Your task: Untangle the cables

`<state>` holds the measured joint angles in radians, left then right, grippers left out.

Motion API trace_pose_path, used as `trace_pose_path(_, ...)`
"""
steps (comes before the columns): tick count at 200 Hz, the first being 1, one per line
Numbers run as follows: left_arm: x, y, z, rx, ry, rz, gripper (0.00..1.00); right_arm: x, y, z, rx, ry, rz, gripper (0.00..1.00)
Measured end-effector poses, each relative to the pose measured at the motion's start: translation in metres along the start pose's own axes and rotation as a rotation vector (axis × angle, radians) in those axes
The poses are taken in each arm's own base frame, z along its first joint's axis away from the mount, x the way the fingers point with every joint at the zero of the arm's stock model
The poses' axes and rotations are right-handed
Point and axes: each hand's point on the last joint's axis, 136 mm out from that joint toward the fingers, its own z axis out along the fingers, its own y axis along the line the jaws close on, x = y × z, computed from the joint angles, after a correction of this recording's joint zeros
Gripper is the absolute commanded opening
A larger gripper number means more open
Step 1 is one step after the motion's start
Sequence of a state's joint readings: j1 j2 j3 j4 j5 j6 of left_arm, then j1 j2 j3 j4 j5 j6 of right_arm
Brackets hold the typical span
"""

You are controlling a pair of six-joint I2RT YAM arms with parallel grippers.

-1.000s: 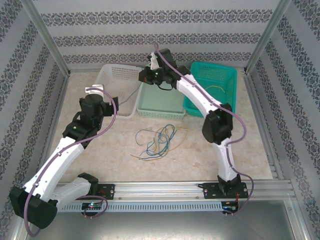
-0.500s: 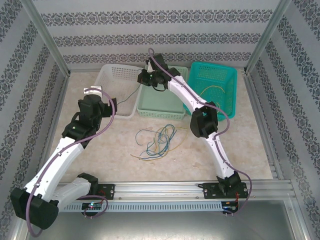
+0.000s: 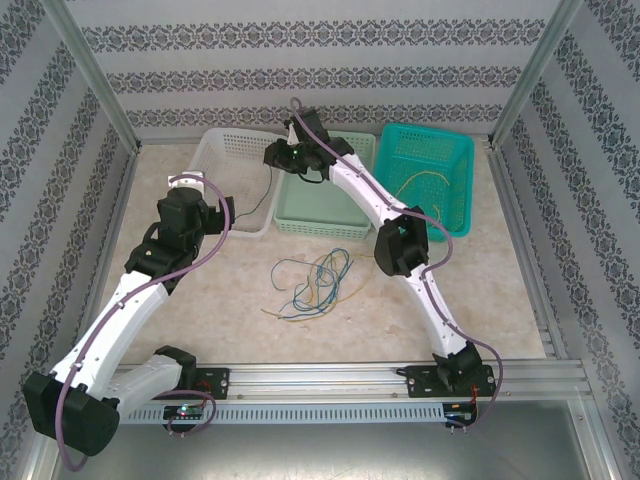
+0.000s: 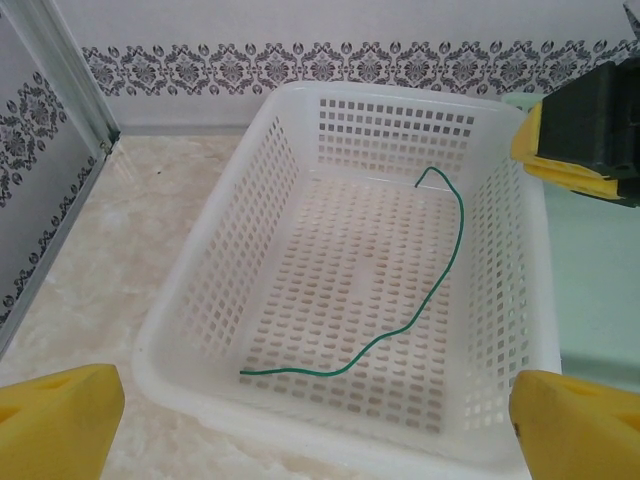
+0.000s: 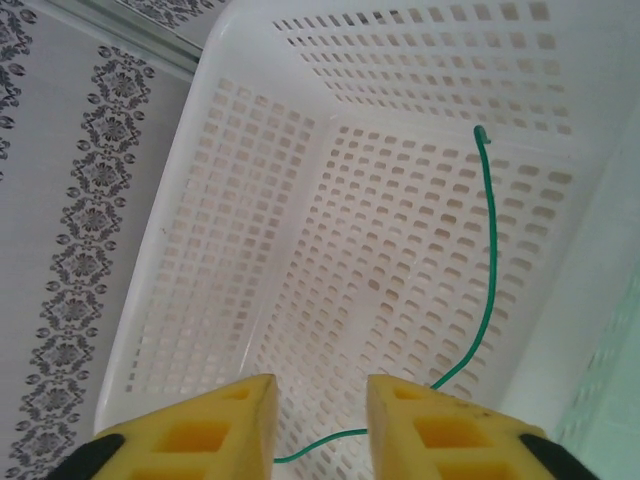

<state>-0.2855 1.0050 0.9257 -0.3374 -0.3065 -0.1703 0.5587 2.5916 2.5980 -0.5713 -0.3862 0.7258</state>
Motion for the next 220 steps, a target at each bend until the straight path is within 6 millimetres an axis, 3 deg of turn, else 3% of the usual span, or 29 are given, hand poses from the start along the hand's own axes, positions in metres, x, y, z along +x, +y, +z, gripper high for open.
trace_pose_path(38,0.003,-0.005,0.0,0.028,0.012,0.003,1.0,0.005,-0.001,0.001,-0.004,0.02,-0.006,0.53)
trace_pose_path(59,0.008,-0.016,0.0,0.093,0.03,0.005,1.0,0.018,-0.007,-0.01,0.026,0.055,-0.024,0.58)
trace_pose_path(77,0.024,-0.029,0.004,0.166,0.077,0.004,1.0,0.038,-0.013,-0.036,0.073,0.086,-0.042,0.6)
trace_pose_path(101,0.06,-0.057,0.014,0.305,0.2,-0.001,0.96,0.061,-0.015,-0.091,0.121,0.072,-0.069,0.62)
trace_pose_path(136,0.121,-0.117,0.01,0.545,0.413,0.041,0.9,0.088,-0.029,-0.161,0.161,-0.008,-0.077,0.63)
trace_pose_path(156,0.147,-0.157,-0.008,0.689,0.493,0.104,0.89,0.107,-0.057,-0.183,0.211,-0.03,-0.033,0.64)
trace_pose_path(169,0.16,-0.172,-0.021,0.76,0.524,0.134,0.89,0.121,-0.078,-0.193,0.252,-0.027,-0.001,0.64)
trace_pose_path(190,0.177,-0.184,-0.036,0.832,0.557,0.165,0.89,0.146,-0.104,-0.209,0.31,-0.018,0.047,0.63)
trace_pose_path(220,0.2,-0.189,-0.043,0.856,0.607,0.207,0.88,0.175,-0.117,-0.223,0.332,-0.012,0.1,0.62)
